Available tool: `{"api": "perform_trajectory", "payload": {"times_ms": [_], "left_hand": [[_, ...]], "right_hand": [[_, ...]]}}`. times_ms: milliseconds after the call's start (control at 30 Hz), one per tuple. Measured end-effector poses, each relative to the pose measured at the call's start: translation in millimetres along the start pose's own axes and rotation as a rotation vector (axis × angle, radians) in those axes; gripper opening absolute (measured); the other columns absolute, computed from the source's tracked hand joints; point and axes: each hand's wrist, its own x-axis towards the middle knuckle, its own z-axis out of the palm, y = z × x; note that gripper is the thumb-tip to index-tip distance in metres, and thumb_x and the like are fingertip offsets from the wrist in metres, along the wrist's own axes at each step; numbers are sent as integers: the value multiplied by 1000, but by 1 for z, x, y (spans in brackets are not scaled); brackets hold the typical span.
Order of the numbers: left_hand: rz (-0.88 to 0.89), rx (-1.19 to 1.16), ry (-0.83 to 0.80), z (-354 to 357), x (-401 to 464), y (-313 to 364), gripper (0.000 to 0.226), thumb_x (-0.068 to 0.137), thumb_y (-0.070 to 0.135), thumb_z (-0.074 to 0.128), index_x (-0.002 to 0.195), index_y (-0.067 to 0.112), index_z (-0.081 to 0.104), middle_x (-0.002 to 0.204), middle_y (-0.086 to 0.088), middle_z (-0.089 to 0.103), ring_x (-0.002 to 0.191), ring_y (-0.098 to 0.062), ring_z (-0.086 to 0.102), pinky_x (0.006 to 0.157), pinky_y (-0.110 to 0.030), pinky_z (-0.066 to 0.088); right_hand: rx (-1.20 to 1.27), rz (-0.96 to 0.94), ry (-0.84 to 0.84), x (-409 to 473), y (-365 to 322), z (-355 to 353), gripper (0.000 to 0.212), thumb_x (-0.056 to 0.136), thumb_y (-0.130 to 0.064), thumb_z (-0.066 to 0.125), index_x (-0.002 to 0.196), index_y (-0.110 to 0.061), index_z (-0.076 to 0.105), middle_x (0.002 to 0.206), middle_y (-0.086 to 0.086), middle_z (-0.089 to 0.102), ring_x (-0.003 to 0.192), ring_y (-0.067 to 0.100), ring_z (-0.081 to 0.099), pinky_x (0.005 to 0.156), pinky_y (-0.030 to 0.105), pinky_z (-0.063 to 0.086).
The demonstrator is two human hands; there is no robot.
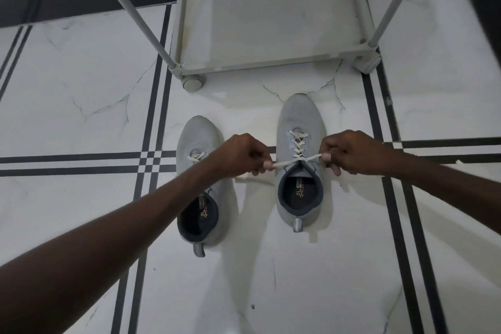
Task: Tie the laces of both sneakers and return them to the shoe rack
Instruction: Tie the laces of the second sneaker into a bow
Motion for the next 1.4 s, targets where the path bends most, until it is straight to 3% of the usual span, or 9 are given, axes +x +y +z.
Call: {"api": "perform_trajectory", "payload": {"times_ms": [233,367,433,567,633,767,867,1033,1400], "left_hand": [[-46,-461,-125,-21,-17,12,32,90,36,65,85,5,70,71,-5,63,65,-16,54,67,-27,45],[50,-585,-82,-18,-11,21,16,88,22,68,100,12,74,109,-12,73,101,-23,67,90,-35,51],[64,-682,-45,-15,-5,27,17,90,15,65,104,9,73,121,-13,70,116,-24,65,98,-33,52],[1,-815,14,-2,11,35,19,88,21,68,103,10,73,111,-15,72,106,-25,68,96,-38,53],[-52,-838,46,6,17,38,27,80,30,74,101,12,74,101,-13,72,98,-24,67,99,-42,50],[-145,-899,154,19,25,41,19,85,26,73,97,12,74,77,-7,67,70,-15,63,75,-27,53],[-184,-892,159,27,32,37,15,94,17,63,103,11,74,82,-9,65,71,-16,57,71,-28,49],[-217,-931,55,30,40,38,37,92,-7,53,116,16,71,85,-4,68,65,-11,55,63,-24,45],[-257,-975,84,38,50,28,15,85,6,71,99,3,73,90,-18,68,77,-21,59,70,-26,54]], "right_hand": [[306,51,-203,-10,-13,-27,18,94,-14,60,83,-2,69,80,13,76,66,20,68,69,31,55],[266,-27,-80,-13,-20,-29,11,89,-24,67,85,-20,76,93,-7,77,91,4,70,86,29,52],[359,-42,-62,-13,-22,-22,9,88,-21,68,90,-19,77,105,-5,76,105,14,68,94,35,52],[583,-6,-17,-9,-26,-5,16,89,-10,65,102,-4,73,104,8,75,102,14,69,96,32,50],[616,17,49,-7,-25,1,18,88,-12,67,104,-6,73,106,9,75,109,22,68,102,40,48],[580,41,242,-5,-24,7,12,82,-15,75,93,-11,77,88,10,78,89,34,71,83,52,55],[448,15,384,-3,-25,17,8,80,-13,76,88,-13,76,71,8,76,50,8,61,53,25,47],[194,-90,426,-1,-25,29,19,87,-6,65,97,-21,63,66,-1,69,54,7,65,58,26,56],[269,-115,368,5,-28,28,32,90,5,51,108,-20,57,72,7,71,59,21,69,62,29,60]]}}
